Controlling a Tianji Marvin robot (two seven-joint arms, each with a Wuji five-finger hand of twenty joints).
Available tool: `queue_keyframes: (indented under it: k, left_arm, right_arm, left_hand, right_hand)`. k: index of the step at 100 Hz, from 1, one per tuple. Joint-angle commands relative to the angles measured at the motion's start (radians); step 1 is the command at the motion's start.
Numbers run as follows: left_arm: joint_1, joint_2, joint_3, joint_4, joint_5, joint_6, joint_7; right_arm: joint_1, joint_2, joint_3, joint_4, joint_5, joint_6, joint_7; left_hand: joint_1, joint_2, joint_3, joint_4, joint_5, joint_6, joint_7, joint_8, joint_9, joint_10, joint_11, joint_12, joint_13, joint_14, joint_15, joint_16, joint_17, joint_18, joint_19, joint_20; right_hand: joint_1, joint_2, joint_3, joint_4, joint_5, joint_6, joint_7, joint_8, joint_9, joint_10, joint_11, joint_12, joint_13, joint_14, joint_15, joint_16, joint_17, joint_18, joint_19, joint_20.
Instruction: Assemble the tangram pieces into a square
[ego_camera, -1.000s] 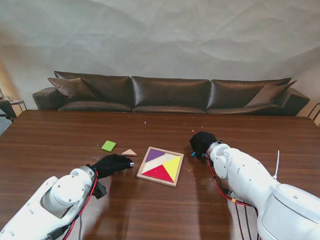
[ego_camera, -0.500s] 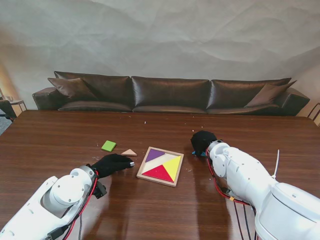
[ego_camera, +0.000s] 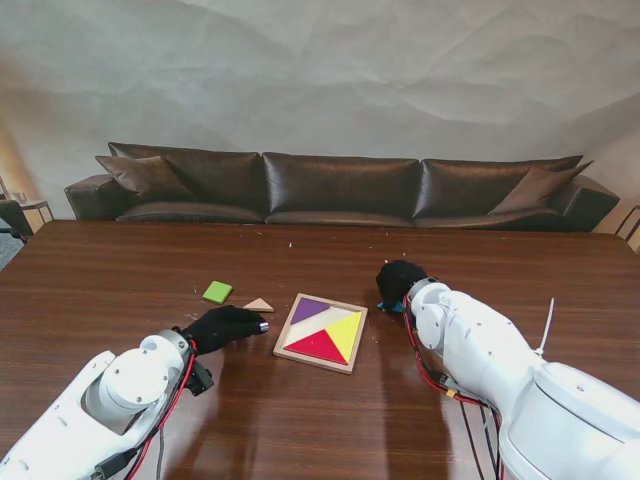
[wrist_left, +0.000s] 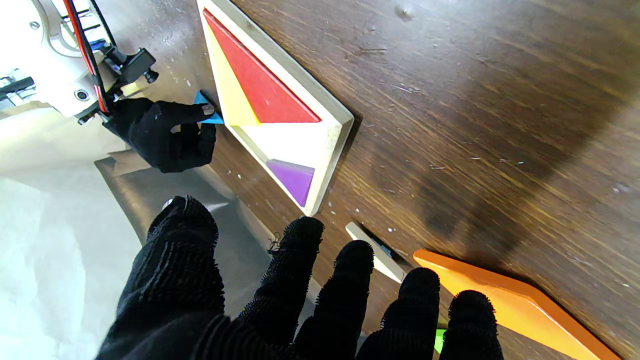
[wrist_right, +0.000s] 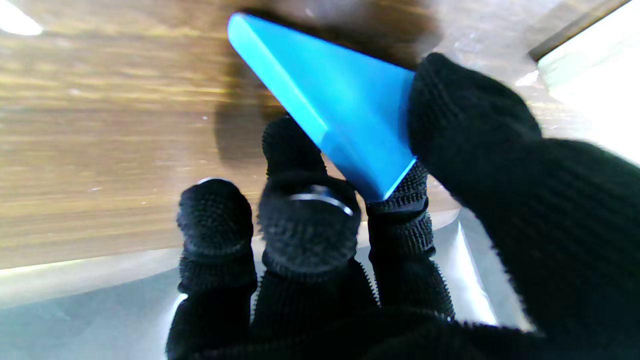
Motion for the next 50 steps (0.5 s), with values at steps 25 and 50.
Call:
queue_keyframes:
  k: [25,50]
  left_arm:
    - [-0.002,-0.002,-0.003,0.002,-0.004,-0.004,-0.015]
    - [-0.001,-0.003,-0.005,0.004,-0.004,-0.011,-0.013]
  right_arm:
    - [-0.021,0.021,0.045,-0.099,-0.002,0.052,0.033]
    - [-0.048,0.057,0.091,-0.215,-0.009,0.110,0.051]
  left_hand:
    - [-0.009,0.044,-0.023,0.016,0.017,0.004,0.001,0.006,0.030,0.004,0.006,0.006,0.005,0.001,0.001,0.005,0.000,-0.018,0.003,0.008]
    - [-0.009,0.043,-0.023,0.016,0.017,0.006,0.001,0.006,0.030,0.006,0.005,0.006,0.006,0.000,0.001,0.005,0.001,-0.017,0.003,0.008]
  right_hand:
    - [0.053,-0.035,0.060,-0.007,0.060,-0.011,0.044,0.007,0.211,-0.105,0.038,-0.034,-0.099,-0.032,0.028,-0.005,0.356,-0.020,0.078,0.035]
    - [0.053,-0.032,0.065,-0.007,0.058,-0.008,0.046,0.011,0.211,-0.101,0.048,-0.020,-0.099,-0.042,0.042,0.001,0.359,-0.030,0.092,0.045]
